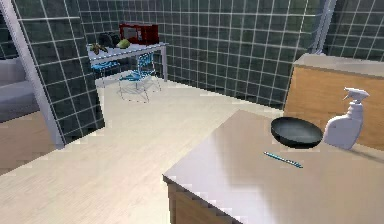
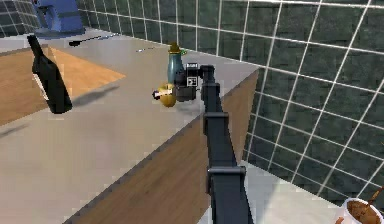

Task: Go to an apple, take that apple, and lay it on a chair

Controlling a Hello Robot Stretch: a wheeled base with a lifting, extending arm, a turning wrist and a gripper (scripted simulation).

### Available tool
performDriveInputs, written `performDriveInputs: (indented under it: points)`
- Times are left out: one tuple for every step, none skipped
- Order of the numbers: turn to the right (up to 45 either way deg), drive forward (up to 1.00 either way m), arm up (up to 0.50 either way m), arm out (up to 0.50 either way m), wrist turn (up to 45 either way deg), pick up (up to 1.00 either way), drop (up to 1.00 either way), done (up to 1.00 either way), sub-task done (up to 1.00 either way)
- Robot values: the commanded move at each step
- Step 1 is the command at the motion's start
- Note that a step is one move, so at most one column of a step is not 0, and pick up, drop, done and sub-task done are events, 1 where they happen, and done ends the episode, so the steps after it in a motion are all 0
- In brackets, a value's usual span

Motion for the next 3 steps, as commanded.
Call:
performDriveInputs:
  points:
    - [0.0,0.00,0.00,0.00,0.0,1.00,0.00,0.00,0.00]
    - [0.0,0.00,0.10,0.00,0.0,0.00,0.00,0.00,0.00]
    - [0.0,0.00,0.00,0.00,-45.0,0.00,0.00,0.00,0.00]
